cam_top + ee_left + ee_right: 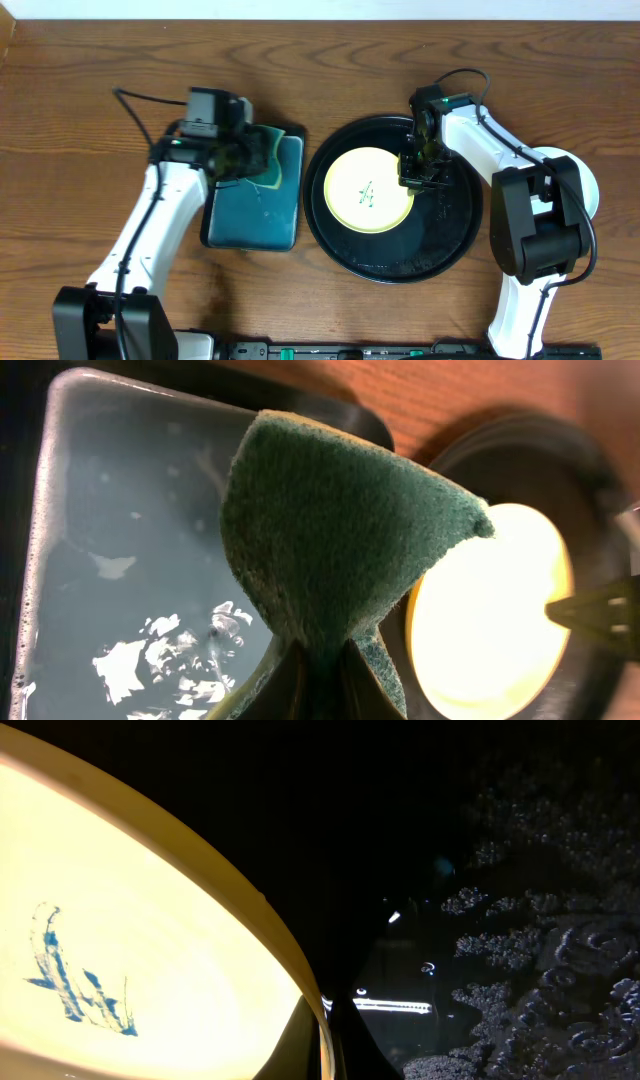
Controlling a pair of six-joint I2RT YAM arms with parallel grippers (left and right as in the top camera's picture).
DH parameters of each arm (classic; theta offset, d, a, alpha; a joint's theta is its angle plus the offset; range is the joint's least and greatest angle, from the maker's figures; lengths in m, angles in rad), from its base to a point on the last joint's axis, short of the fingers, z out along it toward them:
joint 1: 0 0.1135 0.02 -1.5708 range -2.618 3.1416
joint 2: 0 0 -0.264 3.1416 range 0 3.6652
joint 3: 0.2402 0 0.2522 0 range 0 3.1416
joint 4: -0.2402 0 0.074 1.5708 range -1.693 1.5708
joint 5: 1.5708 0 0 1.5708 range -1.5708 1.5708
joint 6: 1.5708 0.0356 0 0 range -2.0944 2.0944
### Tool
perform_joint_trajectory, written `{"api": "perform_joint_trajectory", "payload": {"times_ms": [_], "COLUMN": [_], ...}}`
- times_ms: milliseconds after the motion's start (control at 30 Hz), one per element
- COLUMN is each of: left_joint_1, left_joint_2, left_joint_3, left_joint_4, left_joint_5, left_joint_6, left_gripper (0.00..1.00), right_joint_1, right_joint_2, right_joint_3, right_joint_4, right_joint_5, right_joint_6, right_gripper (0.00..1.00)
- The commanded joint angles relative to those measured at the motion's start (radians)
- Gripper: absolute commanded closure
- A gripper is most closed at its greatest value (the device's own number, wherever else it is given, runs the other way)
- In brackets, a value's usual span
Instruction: Clean dirty plates on tray and stack at the side
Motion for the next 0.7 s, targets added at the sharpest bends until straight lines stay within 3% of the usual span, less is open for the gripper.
{"api": "perform_joint_trajectory", "payload": {"times_ms": [0, 233, 667], "left_joint_1": [0.07, 0.156, 0.161], "left_joint_2": [-0.014, -0.013, -0.013], "left_joint_3": [0.0, -0.001, -0.001], "left_joint_4": [0.003, 0.003, 0.003], "left_joint_5": [0.201, 0.377, 0.377], "left_joint_6": [-0.007, -0.003, -0.003], "left_gripper": [0.92, 0.92, 0.92], "right_joint_1": [-0.003, -0.003, -0.003], "right_joint_2": [0.014, 0.014, 0.014], "right_joint_3": [-0.005, -0.005, -0.005], "right_joint_4": [0.005, 0.005, 0.004], "right_joint_5": [0.098, 0.098, 0.098], "right_joint_6": [0.035, 0.035, 0.035], "right_gripper": [0.99, 0.99, 0.99]}}
